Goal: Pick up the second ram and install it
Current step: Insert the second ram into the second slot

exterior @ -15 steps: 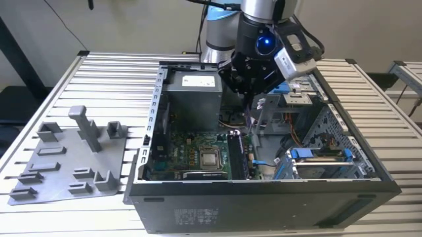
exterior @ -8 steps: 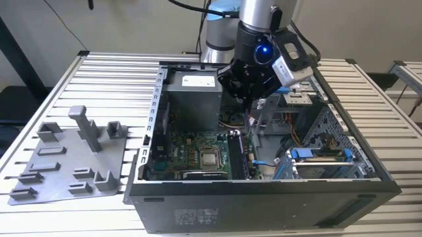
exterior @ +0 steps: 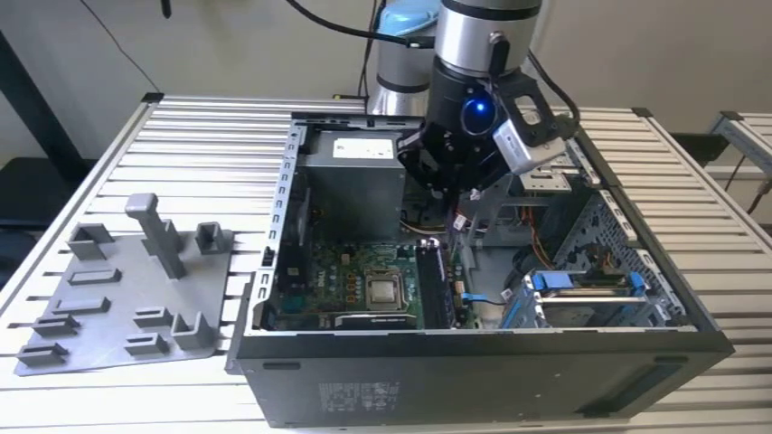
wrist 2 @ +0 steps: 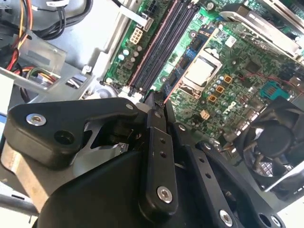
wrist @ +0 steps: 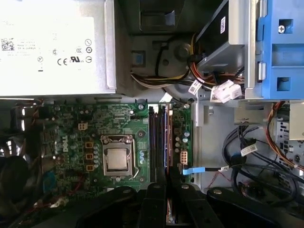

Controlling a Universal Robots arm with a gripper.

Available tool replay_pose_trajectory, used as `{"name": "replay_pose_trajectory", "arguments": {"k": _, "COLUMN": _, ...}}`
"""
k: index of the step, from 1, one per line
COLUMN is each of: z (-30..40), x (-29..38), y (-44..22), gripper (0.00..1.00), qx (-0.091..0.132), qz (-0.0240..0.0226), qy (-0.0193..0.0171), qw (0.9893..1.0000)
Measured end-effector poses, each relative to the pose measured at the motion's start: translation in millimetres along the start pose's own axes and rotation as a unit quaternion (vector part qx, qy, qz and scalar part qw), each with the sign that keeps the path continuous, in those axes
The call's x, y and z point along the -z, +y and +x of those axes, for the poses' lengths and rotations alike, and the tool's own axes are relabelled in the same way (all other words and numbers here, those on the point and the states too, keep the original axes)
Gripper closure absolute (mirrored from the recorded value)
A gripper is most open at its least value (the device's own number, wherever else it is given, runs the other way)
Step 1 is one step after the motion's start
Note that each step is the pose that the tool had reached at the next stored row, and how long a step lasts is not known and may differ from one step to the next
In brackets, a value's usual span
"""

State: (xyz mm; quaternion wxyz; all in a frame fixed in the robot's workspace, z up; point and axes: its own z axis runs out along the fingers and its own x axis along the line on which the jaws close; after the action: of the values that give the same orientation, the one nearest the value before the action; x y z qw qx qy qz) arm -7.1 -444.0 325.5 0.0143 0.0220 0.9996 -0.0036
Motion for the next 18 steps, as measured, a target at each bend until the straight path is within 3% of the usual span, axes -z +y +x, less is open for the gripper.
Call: {"name": "replay_pose_trajectory", "arguments": {"k": 18, "z": 1.2, "x": -32.6, "y": 0.1, "gripper": 0.86, "qx": -0.001, "qz": 0.0, "qy": 0.0, "qw": 1.0}}
